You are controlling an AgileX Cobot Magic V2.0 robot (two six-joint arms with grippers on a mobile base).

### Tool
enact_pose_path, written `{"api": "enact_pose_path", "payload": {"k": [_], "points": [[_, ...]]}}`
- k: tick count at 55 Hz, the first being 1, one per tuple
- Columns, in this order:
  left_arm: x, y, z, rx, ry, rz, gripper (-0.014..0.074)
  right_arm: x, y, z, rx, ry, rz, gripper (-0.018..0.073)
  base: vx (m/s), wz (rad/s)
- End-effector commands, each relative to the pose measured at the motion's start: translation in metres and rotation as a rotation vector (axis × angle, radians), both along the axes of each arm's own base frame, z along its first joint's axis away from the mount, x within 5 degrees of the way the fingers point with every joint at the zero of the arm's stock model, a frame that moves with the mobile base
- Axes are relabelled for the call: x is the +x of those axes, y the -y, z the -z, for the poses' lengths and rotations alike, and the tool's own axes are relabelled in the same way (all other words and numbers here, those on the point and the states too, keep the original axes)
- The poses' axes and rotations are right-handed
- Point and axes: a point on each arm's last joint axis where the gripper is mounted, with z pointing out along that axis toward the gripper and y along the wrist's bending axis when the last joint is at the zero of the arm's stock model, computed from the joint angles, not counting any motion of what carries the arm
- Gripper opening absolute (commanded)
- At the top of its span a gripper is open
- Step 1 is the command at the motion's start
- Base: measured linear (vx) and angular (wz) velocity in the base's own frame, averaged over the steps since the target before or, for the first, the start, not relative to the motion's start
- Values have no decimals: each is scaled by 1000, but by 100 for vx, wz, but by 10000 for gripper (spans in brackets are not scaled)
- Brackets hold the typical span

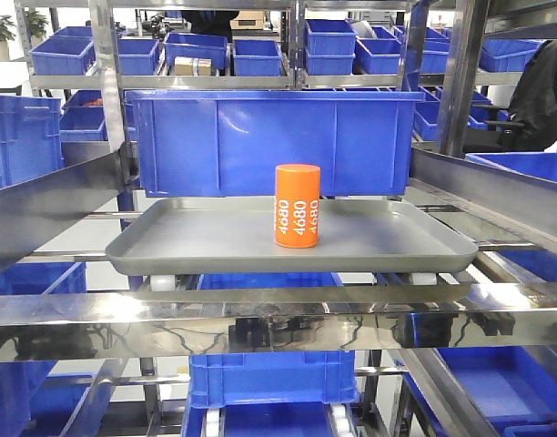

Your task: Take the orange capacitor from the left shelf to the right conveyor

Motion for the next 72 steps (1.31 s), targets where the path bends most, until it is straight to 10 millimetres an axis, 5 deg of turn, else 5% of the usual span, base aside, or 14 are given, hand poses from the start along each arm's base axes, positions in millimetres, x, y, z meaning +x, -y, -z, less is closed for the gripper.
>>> {"api": "enact_pose_path", "payload": {"k": [1, 36, 57, 72], "points": [[0, 0, 3, -9, 61, -1, -6, -1, 0, -5, -10, 85, -1, -8, 0, 0], [0, 0, 3, -9, 61, -1, -6, -7, -1, -31, 37, 286, -17, -8, 0, 0], [0, 0, 3, -9, 61, -1, -6, -36, 5, -136, 30, 160, 26, -8, 0, 0], [0, 0, 3, -9, 61, -1, -6, -30, 7, -191, -14, -117, 52, -3, 0, 0]]}}
